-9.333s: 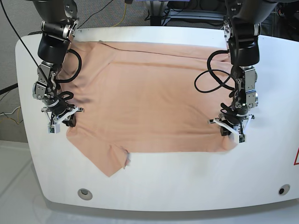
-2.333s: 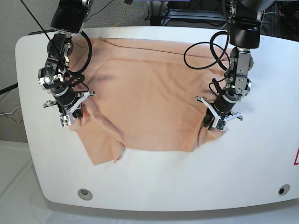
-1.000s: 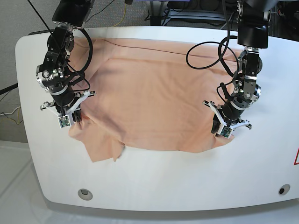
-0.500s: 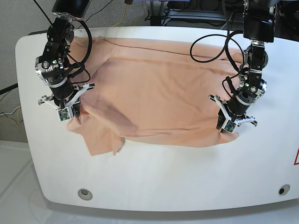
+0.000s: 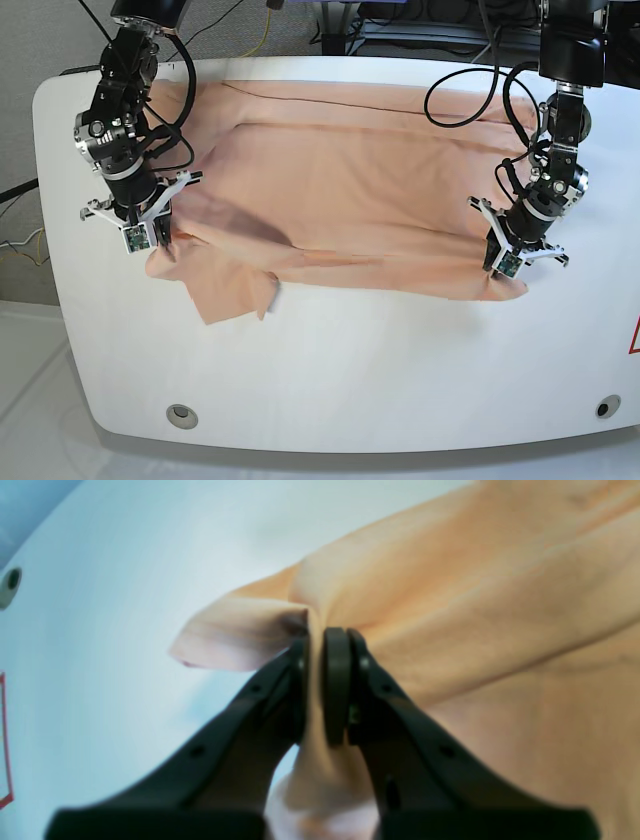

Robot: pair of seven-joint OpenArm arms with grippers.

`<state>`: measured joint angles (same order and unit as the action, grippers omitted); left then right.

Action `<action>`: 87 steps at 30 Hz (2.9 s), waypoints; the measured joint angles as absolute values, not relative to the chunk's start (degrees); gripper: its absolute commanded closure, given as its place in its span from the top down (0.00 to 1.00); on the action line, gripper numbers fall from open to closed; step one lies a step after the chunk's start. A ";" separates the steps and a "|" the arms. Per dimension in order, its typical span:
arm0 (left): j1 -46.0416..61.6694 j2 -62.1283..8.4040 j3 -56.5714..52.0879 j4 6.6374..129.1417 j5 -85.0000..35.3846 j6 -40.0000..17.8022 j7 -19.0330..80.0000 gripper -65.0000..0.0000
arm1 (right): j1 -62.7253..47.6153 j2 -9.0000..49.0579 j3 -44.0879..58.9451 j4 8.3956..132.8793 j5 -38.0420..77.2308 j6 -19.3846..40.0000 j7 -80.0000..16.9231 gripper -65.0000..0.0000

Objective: Fold the T-shirt properly
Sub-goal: 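Carry the held fabric with both grippers over toward the shoulder edge, then lower the folded fabric onto the shoulder edge with both grippers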

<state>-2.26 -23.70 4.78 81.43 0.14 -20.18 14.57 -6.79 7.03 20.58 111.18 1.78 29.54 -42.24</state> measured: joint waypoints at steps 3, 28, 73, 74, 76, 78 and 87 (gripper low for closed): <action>-2.04 -24.71 4.78 81.60 0.14 -20.12 14.57 0.04 | -7.16 7.05 20.58 111.39 1.74 29.50 -42.22 0.00; -1.87 -25.45 -0.03 81.93 -0.23 -25.19 17.34 0.04 | -10.24 6.83 26.96 112.84 2.96 30.02 -44.18 0.00; 5.23 -25.89 -0.08 82.17 0.01 -24.86 25.28 0.04 | -20.97 7.01 28.56 113.19 2.13 29.28 -51.24 0.00; 5.19 -25.85 -0.08 82.17 0.03 -24.86 25.32 0.04 | -21.37 7.01 28.56 113.19 2.15 29.30 -51.22 0.00; 5.13 -25.74 -0.08 82.17 0.03 -24.80 25.30 0.04 | -21.85 7.03 28.58 112.95 2.15 29.28 -51.20 0.00; 5.15 -25.65 -0.08 82.17 0.01 -24.71 25.30 0.04 | -22.13 7.03 28.56 112.40 2.11 29.04 -51.09 0.00; 5.08 -25.61 -0.08 82.13 0.01 -24.69 25.28 0.04 | -21.85 7.16 28.56 107.15 2.22 28.95 -51.05 0.00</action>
